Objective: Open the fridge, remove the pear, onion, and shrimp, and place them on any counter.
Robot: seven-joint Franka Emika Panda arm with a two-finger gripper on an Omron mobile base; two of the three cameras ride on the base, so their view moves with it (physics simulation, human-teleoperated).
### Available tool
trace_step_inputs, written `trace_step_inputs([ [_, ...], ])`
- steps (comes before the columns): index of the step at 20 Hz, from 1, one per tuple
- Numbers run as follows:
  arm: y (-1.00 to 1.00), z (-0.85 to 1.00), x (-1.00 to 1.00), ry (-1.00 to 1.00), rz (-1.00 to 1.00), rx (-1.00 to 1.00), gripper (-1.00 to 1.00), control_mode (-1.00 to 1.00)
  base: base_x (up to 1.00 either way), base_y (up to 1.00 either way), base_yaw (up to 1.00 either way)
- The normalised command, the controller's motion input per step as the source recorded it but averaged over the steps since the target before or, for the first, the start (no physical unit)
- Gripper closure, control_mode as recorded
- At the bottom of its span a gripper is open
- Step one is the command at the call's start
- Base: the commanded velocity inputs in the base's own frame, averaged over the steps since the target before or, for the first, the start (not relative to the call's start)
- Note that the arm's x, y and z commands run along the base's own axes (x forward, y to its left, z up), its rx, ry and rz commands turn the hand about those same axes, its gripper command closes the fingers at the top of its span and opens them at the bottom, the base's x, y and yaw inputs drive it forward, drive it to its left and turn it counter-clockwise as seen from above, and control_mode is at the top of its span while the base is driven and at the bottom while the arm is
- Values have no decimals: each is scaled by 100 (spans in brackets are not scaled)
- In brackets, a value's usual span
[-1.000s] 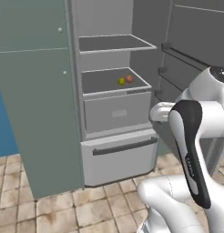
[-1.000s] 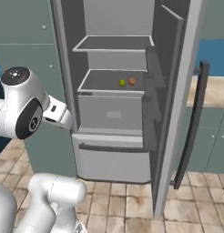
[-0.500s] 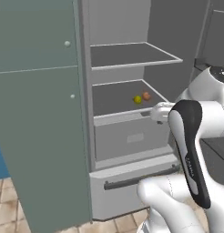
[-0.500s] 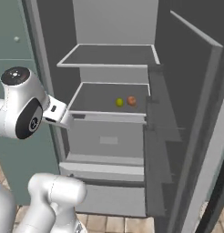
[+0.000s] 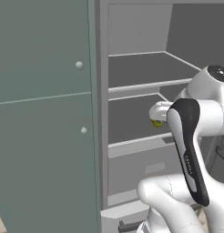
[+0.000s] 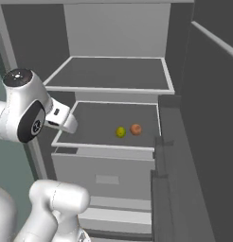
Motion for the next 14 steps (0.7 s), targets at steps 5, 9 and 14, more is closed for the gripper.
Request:
trace_step_inputs([
  [5,-9,-18,9,1,-1,0,-100,-100,49,-4,0],
  [9,-27,-36,1,0,-11,0,-100,-100,0,0,0],
  [14,-22,-30,38,1,-17,0,-100,-100,0,0,0],
])
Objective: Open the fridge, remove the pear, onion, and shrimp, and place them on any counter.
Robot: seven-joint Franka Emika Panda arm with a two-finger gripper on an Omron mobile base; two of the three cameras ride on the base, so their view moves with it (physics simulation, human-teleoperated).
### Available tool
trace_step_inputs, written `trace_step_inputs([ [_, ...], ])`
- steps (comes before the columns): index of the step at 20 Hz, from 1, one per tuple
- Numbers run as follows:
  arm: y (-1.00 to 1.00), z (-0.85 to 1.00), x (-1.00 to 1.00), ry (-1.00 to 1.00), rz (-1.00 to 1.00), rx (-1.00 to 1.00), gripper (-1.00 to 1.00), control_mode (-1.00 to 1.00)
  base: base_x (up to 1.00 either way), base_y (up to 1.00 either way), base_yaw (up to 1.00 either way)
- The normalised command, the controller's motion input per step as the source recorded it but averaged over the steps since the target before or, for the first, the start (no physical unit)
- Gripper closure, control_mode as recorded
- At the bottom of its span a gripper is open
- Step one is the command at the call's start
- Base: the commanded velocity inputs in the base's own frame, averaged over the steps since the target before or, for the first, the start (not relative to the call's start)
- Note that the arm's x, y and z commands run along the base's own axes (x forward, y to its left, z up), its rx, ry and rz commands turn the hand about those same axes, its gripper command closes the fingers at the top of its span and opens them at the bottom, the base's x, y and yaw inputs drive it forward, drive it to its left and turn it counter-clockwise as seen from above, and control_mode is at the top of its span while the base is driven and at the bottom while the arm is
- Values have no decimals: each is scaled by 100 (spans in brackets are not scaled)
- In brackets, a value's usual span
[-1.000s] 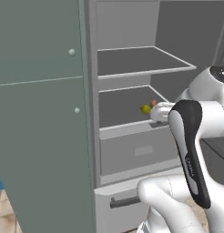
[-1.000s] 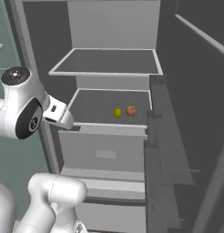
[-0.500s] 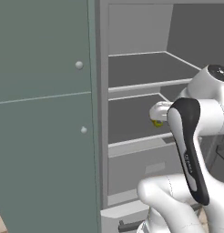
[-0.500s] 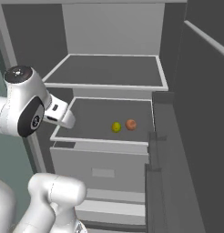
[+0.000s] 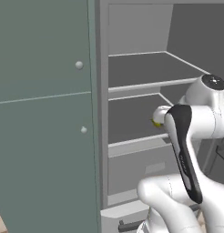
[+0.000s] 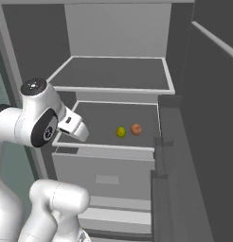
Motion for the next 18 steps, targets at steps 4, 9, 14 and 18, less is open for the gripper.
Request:
trace_step_inputs([
  [4,-17,-30,43,0,-14,0,-100,-100,0,0,0],
  [9,-23,-26,34,6,-8,0,-100,-100,0,0,0],
  [14,-44,-37,2,2,-3,0,-100,-100,0,0,0],
  [18,-14,-28,11,1,0,-3,-100,-100,0,0,0],
])
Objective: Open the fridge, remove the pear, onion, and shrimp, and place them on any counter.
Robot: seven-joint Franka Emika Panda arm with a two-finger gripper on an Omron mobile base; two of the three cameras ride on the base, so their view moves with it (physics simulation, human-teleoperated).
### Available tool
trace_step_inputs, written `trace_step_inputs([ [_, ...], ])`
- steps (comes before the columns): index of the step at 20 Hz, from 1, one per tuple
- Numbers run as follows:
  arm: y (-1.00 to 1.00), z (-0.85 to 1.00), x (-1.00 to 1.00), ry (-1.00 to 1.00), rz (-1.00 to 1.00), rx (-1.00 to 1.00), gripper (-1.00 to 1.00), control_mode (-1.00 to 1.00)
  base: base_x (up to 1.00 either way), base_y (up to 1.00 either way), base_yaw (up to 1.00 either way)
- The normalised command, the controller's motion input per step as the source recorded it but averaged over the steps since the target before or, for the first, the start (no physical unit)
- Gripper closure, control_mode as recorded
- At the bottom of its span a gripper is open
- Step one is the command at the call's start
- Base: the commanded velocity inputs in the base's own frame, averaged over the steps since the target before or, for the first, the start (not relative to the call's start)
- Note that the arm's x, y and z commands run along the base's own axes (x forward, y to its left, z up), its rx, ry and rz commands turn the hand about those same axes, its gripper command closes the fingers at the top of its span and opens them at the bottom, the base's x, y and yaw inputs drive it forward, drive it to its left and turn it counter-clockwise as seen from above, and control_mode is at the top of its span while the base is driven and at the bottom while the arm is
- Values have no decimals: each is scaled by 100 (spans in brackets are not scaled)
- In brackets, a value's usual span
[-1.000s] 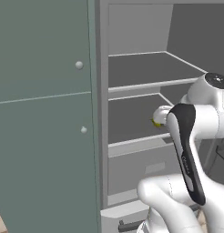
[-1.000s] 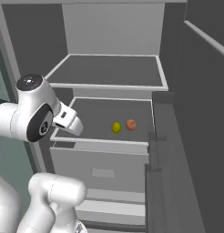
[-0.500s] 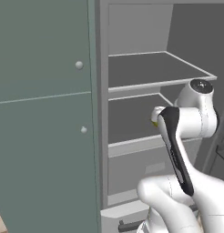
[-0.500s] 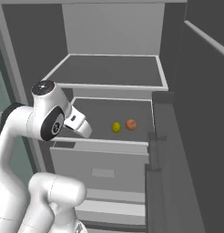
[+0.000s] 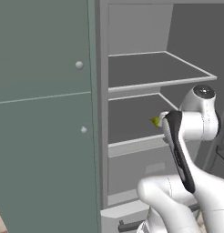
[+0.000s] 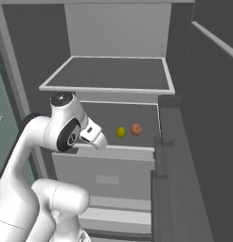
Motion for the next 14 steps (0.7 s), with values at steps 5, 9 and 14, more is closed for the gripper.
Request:
trace_step_inputs([
  [5,0,-33,26,1,0,-8,-100,-100,0,0,0],
  [9,0,-32,15,1,0,-8,-100,-100,0,0,0],
  [14,-4,-7,7,7,0,0,-100,-100,0,0,0],
])
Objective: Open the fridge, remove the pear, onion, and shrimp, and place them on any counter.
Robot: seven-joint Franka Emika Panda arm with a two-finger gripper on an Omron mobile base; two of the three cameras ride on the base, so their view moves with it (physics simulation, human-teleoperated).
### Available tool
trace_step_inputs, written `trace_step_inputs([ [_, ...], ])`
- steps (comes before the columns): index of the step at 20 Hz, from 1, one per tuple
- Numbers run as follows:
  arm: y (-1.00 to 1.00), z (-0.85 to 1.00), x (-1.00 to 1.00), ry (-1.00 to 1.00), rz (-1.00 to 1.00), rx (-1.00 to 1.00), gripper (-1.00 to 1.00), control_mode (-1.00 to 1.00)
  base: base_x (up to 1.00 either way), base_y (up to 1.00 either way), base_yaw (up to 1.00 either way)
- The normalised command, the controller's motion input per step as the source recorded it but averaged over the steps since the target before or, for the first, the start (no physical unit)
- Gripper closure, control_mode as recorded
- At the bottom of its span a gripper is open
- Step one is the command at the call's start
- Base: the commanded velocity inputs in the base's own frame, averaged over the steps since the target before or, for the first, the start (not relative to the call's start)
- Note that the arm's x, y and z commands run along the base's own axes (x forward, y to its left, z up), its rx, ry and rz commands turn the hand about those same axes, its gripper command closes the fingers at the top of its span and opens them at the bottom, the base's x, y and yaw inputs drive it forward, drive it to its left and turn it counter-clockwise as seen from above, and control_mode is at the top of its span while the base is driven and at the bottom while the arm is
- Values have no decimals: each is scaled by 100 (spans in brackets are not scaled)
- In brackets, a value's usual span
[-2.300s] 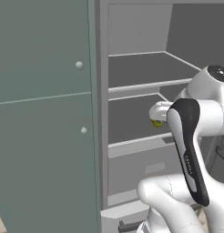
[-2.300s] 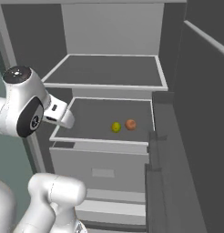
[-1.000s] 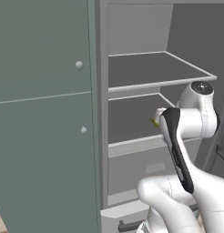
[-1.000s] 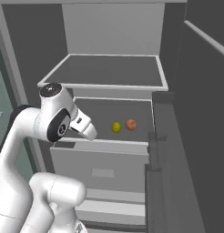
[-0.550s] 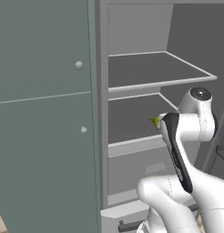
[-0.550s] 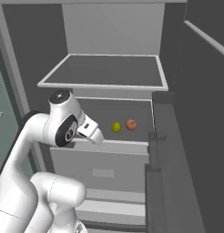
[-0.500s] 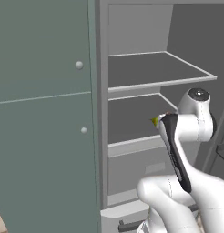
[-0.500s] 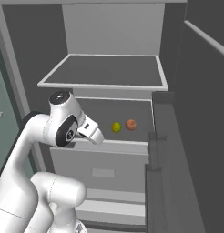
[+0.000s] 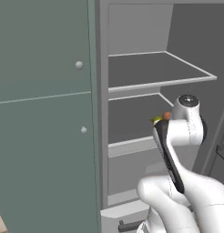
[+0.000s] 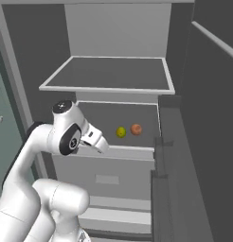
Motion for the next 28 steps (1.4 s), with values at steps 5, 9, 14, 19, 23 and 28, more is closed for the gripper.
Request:
trace_step_inputs([
  [5,-15,0,35,13,0,0,-100,-100,0,0,0],
  [9,-21,-5,40,9,0,0,-100,-100,0,0,0],
  [14,-16,-15,48,6,0,0,-100,-100,0,0,0],
  [19,-3,-17,44,1,0,0,-100,-100,0,0,0],
  [23,-3,-16,50,0,0,0,-100,-100,0,0,0],
  [28,-6,-17,56,0,0,0,-100,-100,0,0,0],
])
